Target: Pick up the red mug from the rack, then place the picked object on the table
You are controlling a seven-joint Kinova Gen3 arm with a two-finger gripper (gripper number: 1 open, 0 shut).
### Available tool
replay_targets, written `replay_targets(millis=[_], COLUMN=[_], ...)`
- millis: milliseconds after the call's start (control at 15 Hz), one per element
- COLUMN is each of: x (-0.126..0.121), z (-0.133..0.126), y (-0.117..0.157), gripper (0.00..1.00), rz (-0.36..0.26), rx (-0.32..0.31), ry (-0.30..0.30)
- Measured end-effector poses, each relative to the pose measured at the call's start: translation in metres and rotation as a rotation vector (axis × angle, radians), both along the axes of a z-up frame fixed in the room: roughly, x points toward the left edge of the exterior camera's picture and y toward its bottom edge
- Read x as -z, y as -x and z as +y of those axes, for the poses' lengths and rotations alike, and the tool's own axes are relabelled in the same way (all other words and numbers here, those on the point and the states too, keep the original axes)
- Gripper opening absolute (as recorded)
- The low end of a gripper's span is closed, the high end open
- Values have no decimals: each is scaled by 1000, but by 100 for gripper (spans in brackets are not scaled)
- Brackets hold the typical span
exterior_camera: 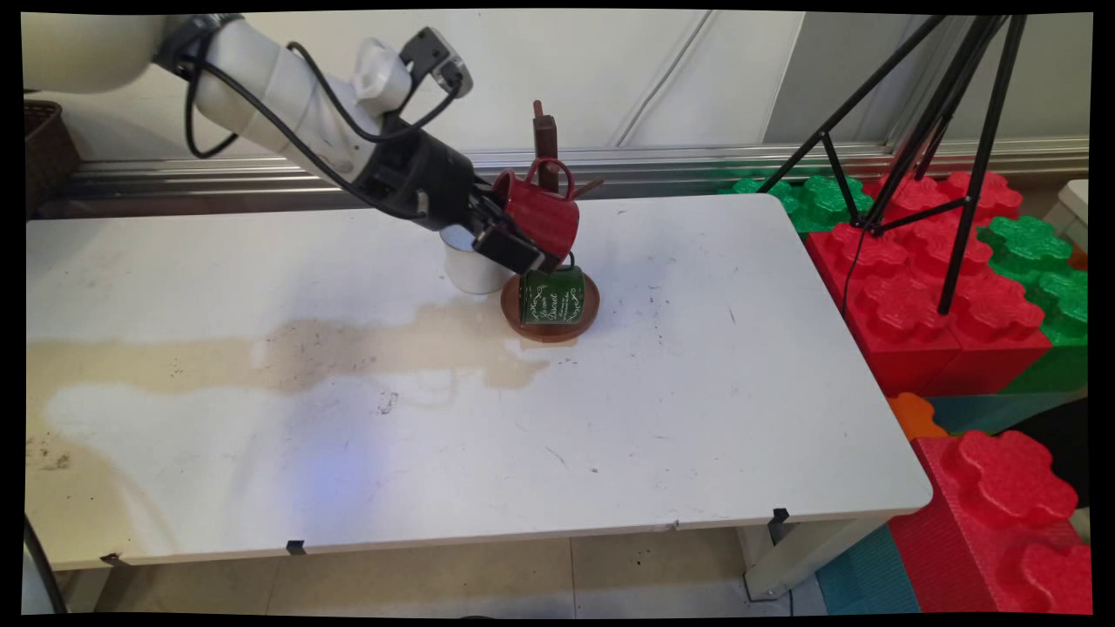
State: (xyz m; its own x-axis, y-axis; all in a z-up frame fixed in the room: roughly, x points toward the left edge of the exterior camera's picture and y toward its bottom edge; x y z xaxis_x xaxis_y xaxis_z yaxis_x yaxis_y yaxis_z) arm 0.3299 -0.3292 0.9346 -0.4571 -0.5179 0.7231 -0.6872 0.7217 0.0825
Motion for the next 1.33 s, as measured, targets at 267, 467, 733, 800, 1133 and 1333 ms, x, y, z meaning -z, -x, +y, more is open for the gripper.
replay_targets(millis=[267,467,733,800,1133,1333], x=[8,9,8,7,4,1], z=[-4,-3,0,0,2,5], y=[5,5,3,3,0,-1], gripper=[100,100,0,0,0,0], rz=[34,50,60,62,65,66], rx=[-14,-22,-28,-28,-32,-33], ry=[-19,-27,-24,-21,11,27])
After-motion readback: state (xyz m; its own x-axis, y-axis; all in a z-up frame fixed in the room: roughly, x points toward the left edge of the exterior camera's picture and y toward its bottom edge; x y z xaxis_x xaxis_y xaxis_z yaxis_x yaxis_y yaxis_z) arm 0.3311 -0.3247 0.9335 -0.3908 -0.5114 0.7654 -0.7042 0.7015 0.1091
